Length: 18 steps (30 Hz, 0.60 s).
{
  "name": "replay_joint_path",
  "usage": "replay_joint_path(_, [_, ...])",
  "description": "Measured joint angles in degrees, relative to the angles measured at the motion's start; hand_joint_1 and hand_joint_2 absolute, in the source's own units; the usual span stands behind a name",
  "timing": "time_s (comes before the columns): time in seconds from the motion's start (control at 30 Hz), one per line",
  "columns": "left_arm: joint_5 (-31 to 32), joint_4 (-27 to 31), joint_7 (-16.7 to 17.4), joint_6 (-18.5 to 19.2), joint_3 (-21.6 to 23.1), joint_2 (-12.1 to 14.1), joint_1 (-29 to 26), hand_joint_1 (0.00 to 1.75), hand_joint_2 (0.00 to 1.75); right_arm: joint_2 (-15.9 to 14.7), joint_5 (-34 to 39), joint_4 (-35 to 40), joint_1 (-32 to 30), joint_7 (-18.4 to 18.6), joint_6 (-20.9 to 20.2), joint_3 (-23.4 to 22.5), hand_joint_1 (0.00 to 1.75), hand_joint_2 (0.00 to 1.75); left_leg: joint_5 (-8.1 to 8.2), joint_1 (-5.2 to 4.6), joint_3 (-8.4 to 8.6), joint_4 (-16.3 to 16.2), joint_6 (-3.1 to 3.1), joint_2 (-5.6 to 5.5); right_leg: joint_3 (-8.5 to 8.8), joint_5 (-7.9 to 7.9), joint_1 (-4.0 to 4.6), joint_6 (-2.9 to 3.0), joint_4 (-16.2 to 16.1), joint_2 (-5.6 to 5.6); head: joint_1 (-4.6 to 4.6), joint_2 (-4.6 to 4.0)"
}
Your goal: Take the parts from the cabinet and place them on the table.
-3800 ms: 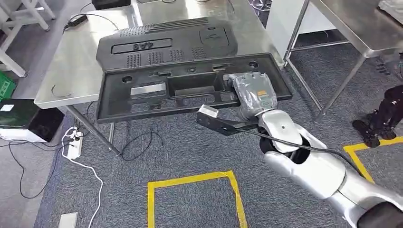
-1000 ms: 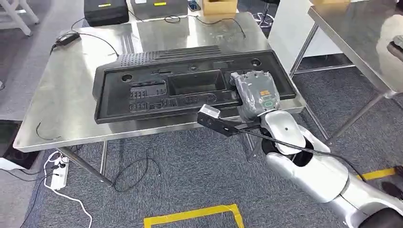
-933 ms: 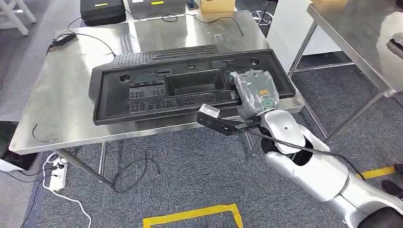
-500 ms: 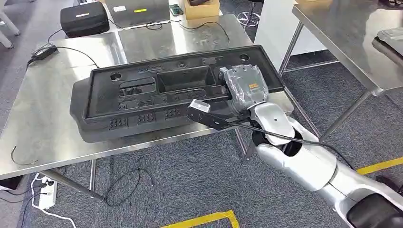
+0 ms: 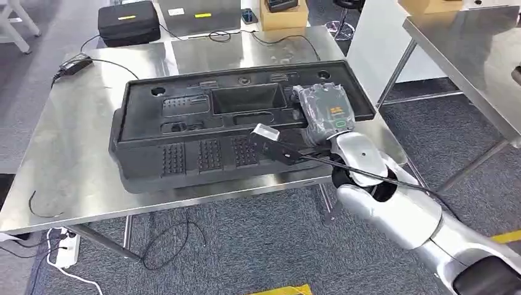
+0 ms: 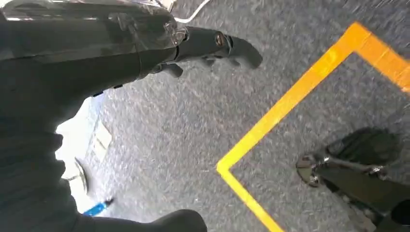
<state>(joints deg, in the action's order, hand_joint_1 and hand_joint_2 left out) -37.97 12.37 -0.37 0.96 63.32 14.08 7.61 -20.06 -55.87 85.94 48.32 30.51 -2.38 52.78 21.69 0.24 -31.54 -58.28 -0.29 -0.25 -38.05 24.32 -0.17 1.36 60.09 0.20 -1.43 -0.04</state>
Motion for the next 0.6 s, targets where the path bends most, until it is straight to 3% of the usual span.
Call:
replay_joint_path(0.03, [0.0, 0.0, 0.0, 0.0, 0.0, -0.1, 0.2, 0.0, 1.75, 0.1, 0.1, -0.2, 0.3, 0.0, 0.1, 0.1, 1.75, 1.75, 0.04, 0.02, 0.01, -0.1, -0.33, 0.0, -0.15, 0.92, 0.68, 0.09, -1.3, -0.05, 0.36, 0.0])
replay_joint_path(0.13, [0.0, 0.0, 0.0, 0.0, 0.0, -0.1, 0.4, 0.0, 1.75, 0.2, 0.3, -0.5, 0.4, 0.0, 0.2, 0.1, 1.75, 1.75, 0.16, -0.09, 0.74, 0.0, -1.34, 0.06, 0.65, 0.86, 0.72, 0.94, -1.7, 0.13, 0.22, 0.0])
replay_joint_path(0.17, [0.0, 0.0, 0.0, 0.0, 0.0, -0.1, 0.4, 0.0, 1.75, 0.2, 0.3, -0.6, 0.4, 0.1, 0.2, 0.0, 1.75, 1.75, 0.89, 0.02, 0.76, -0.3, -1.72, 0.07, 1.53, 0.85, 0.2, 1.19, -2.2, 0.14, 0.29, 0.02])
replay_joint_path(0.2, [0.0, 0.0, 0.0, 0.0, 0.0, -0.1, 0.4, 0.0, 1.75, 0.3, 0.4, -0.7, 0.6, 0.2, 0.3, 0.1, 1.75, 1.75, 1.32, 0.14, 0.32, -2.0, -2.03, 0.05, 2.05, 0.95, 0.19, 1.45, -2.3, 0.09, 0.2, 0.0])
replay_joint_path(0.23, [0.0, 0.0, -0.2, 0.0, 0.0, -0.1, 0.4, 0.0, 1.75, 0.5, 0.5, -0.8, 0.8, 0.1, 0.4, 0.1, 1.75, 1.75, 2.46, 0.21, -1.29, -5.3, -2.37, 0.04, 2.36, 1.13, 0.12, 1.73, -2.3, 0.02, 0.73, 0.0])
replay_joint_path(0.27, [0.0, 0.0, -0.2, -0.1, 0.0, -0.1, 0.5, 0.0, 1.75, 0.7, 0.7, -0.9, 0.9, 0.0, 0.6, 0.1, 1.75, 1.75, 4.14, 0.43, -3.98, -10.0, -2.78, 0.05, 2.63, 1.37, 0.13, 2.0, -2.3, 0.02, 1.4, 0.0])
replay_joint_path(0.33, [0.0, 0.0, -0.2, -0.2, 0.0, -0.1, 0.6, 0.0, 1.75, 1.0, 0.9, -1.1, 0.8, 0.0, 0.7, 0.2, 1.75, 1.75, 6.73, 0.74, -8.98, -17.2, -3.14, 0.06, 2.99, 1.92, 0.1, 2.0, -2.2, 0.09, 1.73, 0.02])
replay_joint_path(0.37, [0.0, 0.0, -0.2, -0.2, 0.0, -0.1, 0.6, 0.0, 1.75, 1.0, 1.0, -1.3, 0.8, 0.0, 0.8, 0.3, 1.75, 1.75, 5.93, 0.93, -10.05, -17.5, -3.29, 0.06, 3.25, 2.2, 0.01, 1.94, -2.1, 0.15, 1.99, 0.0])
replay_joint_path(0.4, [0.0, 0.0, -0.2, -0.2, 0.0, -0.1, 0.5, 0.0, 1.75, 1.1, 1.0, -1.4, 0.9, 0.0, 0.8, 0.5, 1.75, 1.75, 3.88, 1.08, -9.86, -15.4, -3.47, 0.07, 3.58, 2.52, -0.06, 1.73, -2.1, 0.26, 2.17, 0.02])
replay_joint_path(0.5, [0.1, 0.0, -0.2, -0.2, 0.0, -0.1, 0.5, 0.0, 1.75, 1.2, 1.1, -1.7, 1.0, -0.2, 0.9, 0.6, 1.75, 1.75, -5.07, 1.41, -5.66, -2.3, -3.67, 0.07, 4.75, 3.69, -0.38, 0.95, -1.7, 0.32, 2.78, 0.0])
replay_joint_path(0.53, [0.1, 0.0, -0.2, -0.1, 0.0, -0.1, 0.5, 0.0, 1.75, 1.4, 1.1, -1.8, 1.1, -0.4, 1.1, 0.7, 1.75, 1.75, -2.98, 1.14, -5.59, -0.9, -3.39, 0.14, 4.8, 3.92, -0.28, 0.58, -1.3, 0.43, 3.11, 0.0])
replay_joint_path(0.57, [0.1, 0.0, -0.3, 0.0, 0.0, -0.1, 0.8, 0.0, 1.75, 1.5, 1.2, -1.9, 1.4, -0.4, 1.2, 0.8, 1.75, 1.75, -2.83, 0.85, -5.56, -1.0, -2.7, 0.22, 4.3, 4.11, -0.14, 0.24, -1.3, 0.51, 3.5, 0.02])
replay_joint_path(0.6, [0.1, 0.0, -0.3, 0.1, 0.0, -0.1, 0.8, 0.0, 1.75, 1.7, 1.2, -2.1, 1.5, -0.5, 1.2, 1.0, 1.75, 1.75, -3.79, 0.83, -5.25, -1.0, -2.15, 0.05, 4.34, 4.36, -0.15, -0.13, -1.3, 0.47, 3.19, 0.0])
